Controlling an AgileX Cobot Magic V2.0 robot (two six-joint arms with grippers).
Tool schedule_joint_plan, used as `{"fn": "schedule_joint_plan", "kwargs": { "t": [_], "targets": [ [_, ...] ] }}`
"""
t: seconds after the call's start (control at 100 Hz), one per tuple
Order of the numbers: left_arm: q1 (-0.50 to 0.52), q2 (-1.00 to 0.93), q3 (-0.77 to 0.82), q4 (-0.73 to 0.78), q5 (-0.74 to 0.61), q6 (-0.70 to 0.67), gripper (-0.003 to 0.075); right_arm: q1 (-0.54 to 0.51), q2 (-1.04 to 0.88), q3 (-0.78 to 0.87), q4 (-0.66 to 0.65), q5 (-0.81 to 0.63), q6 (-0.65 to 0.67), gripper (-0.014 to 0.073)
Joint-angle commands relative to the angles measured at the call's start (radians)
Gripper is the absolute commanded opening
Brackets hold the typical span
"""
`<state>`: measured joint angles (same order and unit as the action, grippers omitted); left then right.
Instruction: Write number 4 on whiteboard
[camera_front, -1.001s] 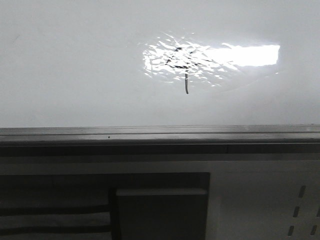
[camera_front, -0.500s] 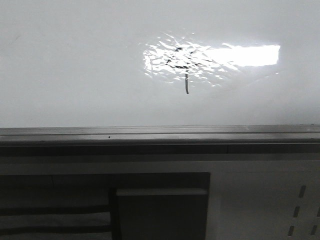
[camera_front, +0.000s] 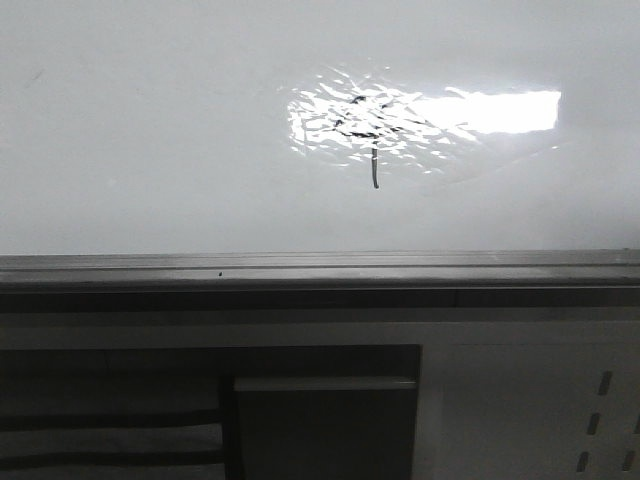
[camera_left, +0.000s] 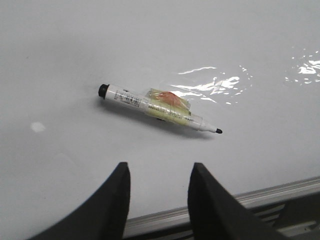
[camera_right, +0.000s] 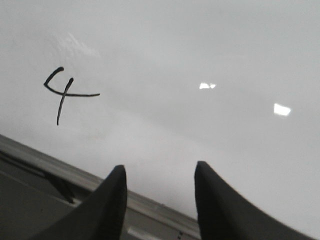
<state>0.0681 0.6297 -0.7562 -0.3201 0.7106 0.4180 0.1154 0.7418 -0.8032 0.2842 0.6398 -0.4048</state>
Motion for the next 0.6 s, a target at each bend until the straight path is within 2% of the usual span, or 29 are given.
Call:
{"fn": "schedule_joint_plan", "kwargs": {
  "t": [0.0,0.09,0.23,0.27,0.35,0.59],
  "targets": [
    [0.002,-0.043,0.03,-0.017,-0.122,-0.013,0.0206,-0.006,-0.043,0.017,0.015,-0.141,0.001,0.0265],
    [0.002,-0.082,0.095,-0.019,-0.204,-0.013,0.0148,-0.006,-0.082,0.067,0.015,-0.179,0.001,0.0201],
    [0.002,-0.107,0.179,-0.044,-0.349,-0.013,0.0001,-0.006,-0.128,0.121,0.015,-0.2,0.001,-0.0024],
    [0.002,-0.107,0.195,-0.044,-0.38,-0.013,-0.002,-0.006,-0.133,0.128,0.015,-0.205,0.001,-0.0075],
    [0.002,-0.107,0.231,-0.044,-0.433,-0.015,-0.002,-0.006,-0.135,0.138,0.015,-0.204,0.001,-0.0071],
    [0.002,-0.107,0.274,-0.047,-0.426,-0.015,-0.002,-0.006,-0.133,0.151,0.022,-0.174,0.001,-0.0071]
  ]
}}
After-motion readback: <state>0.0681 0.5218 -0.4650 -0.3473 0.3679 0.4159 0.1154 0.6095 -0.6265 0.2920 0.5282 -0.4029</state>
